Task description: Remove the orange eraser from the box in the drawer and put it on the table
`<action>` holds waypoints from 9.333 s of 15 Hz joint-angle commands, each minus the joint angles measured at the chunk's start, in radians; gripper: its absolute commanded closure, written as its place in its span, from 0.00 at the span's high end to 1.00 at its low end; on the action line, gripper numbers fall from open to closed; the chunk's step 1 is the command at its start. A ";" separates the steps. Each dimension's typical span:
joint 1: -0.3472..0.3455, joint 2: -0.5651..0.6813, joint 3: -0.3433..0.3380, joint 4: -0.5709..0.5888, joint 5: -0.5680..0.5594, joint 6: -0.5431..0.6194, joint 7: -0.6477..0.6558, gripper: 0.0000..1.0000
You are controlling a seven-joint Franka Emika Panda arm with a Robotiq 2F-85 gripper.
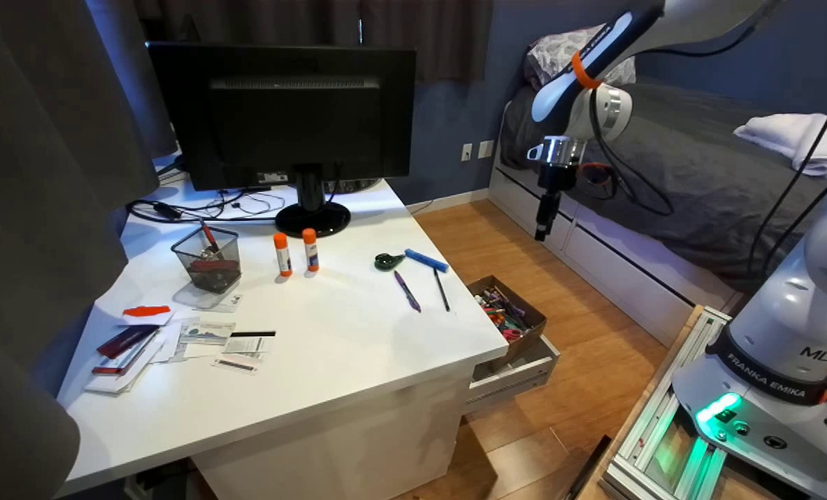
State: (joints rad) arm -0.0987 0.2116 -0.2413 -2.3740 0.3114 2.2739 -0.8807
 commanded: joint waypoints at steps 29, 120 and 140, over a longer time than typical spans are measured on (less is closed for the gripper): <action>-0.201 0.754 0.284 0.518 -0.050 0.235 0.086 1.00; -0.077 0.645 0.325 0.839 0.689 -0.068 0.493 0.03; -0.081 0.431 0.322 0.653 0.340 -0.003 0.319 1.00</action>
State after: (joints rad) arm -0.1691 0.7732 0.0774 -1.5904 0.7396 2.2900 -0.5023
